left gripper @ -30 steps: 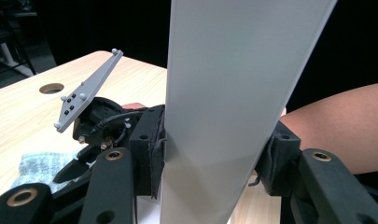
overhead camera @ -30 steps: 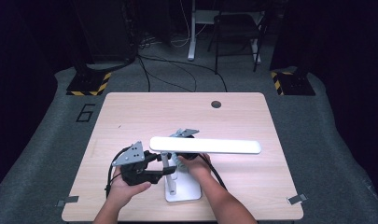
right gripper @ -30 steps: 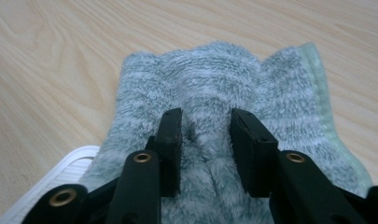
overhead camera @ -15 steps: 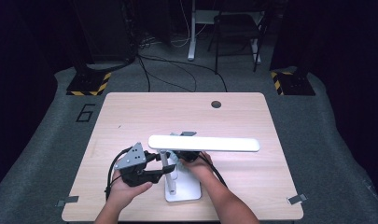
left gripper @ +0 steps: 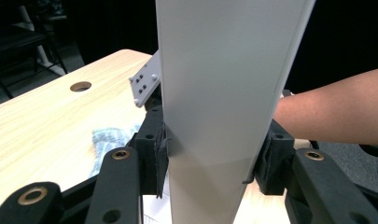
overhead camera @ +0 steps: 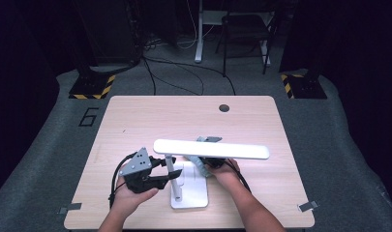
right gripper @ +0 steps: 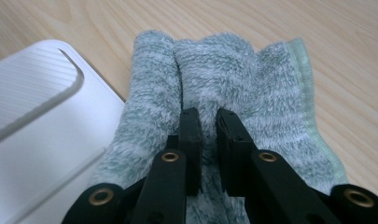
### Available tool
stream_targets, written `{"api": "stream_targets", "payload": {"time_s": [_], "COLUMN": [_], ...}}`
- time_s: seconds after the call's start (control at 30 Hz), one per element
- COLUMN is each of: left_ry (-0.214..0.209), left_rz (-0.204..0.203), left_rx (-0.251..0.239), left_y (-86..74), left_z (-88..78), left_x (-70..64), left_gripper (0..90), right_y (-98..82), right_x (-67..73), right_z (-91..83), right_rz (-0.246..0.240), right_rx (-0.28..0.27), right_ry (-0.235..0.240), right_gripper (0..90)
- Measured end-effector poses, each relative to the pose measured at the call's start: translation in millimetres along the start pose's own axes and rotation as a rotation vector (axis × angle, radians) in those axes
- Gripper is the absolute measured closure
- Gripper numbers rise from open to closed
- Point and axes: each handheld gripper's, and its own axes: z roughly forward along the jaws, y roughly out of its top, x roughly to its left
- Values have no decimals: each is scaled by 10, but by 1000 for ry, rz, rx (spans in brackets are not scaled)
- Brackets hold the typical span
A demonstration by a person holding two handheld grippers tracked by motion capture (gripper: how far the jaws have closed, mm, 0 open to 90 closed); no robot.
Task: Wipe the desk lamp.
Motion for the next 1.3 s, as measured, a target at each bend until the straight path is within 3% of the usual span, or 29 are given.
{"api": "stream_targets", "payload": {"time_s": [0.2, 0.3, 0.53, 0.77, 0.87, 1.07, 1.1, 1.3], "left_ry": [-16, -23, -31, -36, -30, -12, -11, -6], "left_rz": [11, 1, 0, 10, 6, 3, 4, 5], "left_rx": [5, -2, -3, -3, -6, -8, -8, -4], "left_y": [0, -4, -7, -11, -15, -16, -15, -15], "left_z": [-2, 9, 12, 5, 2, 3, 4, -6], "left_x": [16, 15, 28, 38, 29, 8, 6, 9], "left_gripper": [539, 538, 537, 537, 538, 541, 542, 544], "right_y": [9, 43, 224, 426, 454, 399, 372, 166], "right_x": [16, 45, 315, 494, 571, 506, 473, 230], "right_z": [18, 67, 237, 399, 427, 367, 340, 129], "right_rz": [21, 54, 48, 42, 39, 10, -5, 12], "right_rx": [-6, -22, -47, -43, -56, -36, -33, -2], "right_ry": [-19, 11, 31, 95, 85, 72, 64, 12], "right_gripper": [811, 815, 816, 812, 813, 816, 817, 819]}}
